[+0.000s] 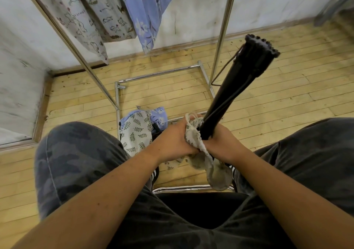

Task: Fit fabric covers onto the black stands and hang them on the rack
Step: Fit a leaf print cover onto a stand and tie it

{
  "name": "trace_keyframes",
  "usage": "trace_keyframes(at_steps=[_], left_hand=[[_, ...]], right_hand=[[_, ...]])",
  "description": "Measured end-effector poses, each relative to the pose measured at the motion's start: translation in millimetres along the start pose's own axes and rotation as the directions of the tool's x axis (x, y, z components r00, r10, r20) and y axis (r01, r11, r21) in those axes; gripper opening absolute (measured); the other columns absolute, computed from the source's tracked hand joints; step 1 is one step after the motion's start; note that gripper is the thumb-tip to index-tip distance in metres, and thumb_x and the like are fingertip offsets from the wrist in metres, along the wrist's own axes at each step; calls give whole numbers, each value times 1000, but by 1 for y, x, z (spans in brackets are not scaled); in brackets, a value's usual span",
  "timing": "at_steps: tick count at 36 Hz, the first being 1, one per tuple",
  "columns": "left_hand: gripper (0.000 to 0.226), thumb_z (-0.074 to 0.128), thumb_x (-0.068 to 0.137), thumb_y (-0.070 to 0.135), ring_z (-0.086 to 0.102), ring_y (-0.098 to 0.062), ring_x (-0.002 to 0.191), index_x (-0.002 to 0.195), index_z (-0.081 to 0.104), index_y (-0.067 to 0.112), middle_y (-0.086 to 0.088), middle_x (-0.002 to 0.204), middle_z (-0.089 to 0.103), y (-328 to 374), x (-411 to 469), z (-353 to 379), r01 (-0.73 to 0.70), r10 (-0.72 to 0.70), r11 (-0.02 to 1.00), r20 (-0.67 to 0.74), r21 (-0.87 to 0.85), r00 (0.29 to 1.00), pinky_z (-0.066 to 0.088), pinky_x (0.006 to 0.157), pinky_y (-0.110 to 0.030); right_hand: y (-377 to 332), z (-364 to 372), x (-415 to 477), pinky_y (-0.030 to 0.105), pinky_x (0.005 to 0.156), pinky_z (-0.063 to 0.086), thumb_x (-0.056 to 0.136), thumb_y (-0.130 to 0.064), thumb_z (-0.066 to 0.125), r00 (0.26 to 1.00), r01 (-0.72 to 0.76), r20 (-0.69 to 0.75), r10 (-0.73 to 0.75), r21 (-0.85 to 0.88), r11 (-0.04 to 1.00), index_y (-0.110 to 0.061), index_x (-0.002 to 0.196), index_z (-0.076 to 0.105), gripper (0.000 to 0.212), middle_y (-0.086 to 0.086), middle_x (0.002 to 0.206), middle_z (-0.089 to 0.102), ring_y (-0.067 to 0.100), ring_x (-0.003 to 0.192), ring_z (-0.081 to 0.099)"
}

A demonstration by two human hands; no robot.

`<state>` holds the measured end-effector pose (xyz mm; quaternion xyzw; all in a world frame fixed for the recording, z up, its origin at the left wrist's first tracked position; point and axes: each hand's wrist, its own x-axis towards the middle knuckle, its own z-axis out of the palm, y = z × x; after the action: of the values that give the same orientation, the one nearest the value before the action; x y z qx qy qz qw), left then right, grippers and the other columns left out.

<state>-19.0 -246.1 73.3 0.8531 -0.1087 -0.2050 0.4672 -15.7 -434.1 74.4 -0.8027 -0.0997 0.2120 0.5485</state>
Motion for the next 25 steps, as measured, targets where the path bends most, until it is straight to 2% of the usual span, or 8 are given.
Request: trace_keyframes(at_steps=[3, 6, 9, 13, 16, 19, 22, 25], left_hand=[[75, 85, 79, 23, 56, 21, 103, 142, 46, 36, 23, 119, 65, 2, 1, 0, -2, 2, 1000, -16, 18, 1000, 44, 83, -2], [81, 86, 78, 25, 58, 9, 117, 148, 45, 35, 20, 130, 64, 2, 3, 1, 1, -1, 1000, -37, 6, 999, 48, 95, -12], [79, 89, 75, 25, 59, 10, 115, 142, 49, 39, 23, 125, 66, -1, 6, -1, 0, 1, 1000, -80, 14, 997, 49, 95, -14], [73, 90, 74, 19, 61, 14, 105, 135, 55, 35, 23, 115, 69, -2, 7, -3, 5, -7, 1000, -130, -14, 991, 47, 84, -5], [70, 90, 73, 17, 65, 9, 104, 132, 57, 34, 20, 112, 71, -3, 7, -4, 28, -35, 999, -139, -46, 990, 52, 87, -13], [70, 91, 71, 21, 69, 1, 102, 131, 57, 32, 16, 108, 74, -8, 8, -7, 85, -101, 990, -149, -114, 984, 59, 88, -29], [70, 90, 74, 21, 71, -1, 98, 134, 56, 33, 15, 106, 75, -7, 8, -7, 109, -133, 981, -148, -159, 980, 62, 85, -36], [63, 89, 76, 21, 72, -2, 96, 125, 57, 43, 15, 103, 76, -5, 7, -9, 114, -148, 975, -174, -189, 974, 62, 85, -38]], right_hand=[[-3, 0, 1, 17, 88, 54, 93, -18, 76, 996, 87, -1, -87, -28, 996, -18, 118, 70, 27, -6, 111, 74, -1, 102, 66], [-7, -1, 2, 9, 88, 49, 90, -18, 78, 991, 130, -5, -130, -20, 991, -27, 119, 67, 32, -14, 113, 71, -6, 106, 65], [-7, -4, 2, 18, 97, 51, 88, -22, 82, 987, 161, -11, -161, -1, 987, -23, 128, 66, 43, -13, 120, 71, -1, 115, 64], [-3, -7, 2, 27, 99, 54, 85, -33, 83, 992, 114, -50, -114, -14, 993, -27, 128, 66, 47, -14, 123, 68, 2, 116, 63], [0, -9, 3, 35, 101, 54, 86, -29, 83, 991, 107, -76, -114, -88, 990, -32, 125, 68, 42, -15, 126, 64, 5, 119, 59], [2, -12, 4, 25, 99, 50, 85, -6, 77, 988, 104, -91, -122, -179, 978, -34, 126, 67, 51, -14, 126, 60, 3, 118, 55], [1, -11, 3, 8, 88, 42, 84, 3, 68, 987, 67, -120, -108, -305, 950, -29, 129, 65, 55, -10, 120, 57, 3, 109, 52], [1, -9, 3, 10, 84, 49, 87, 10, 62, 971, 27, -227, -73, -197, 980, -28, 125, 57, 54, -10, 118, 56, 3, 104, 56]])
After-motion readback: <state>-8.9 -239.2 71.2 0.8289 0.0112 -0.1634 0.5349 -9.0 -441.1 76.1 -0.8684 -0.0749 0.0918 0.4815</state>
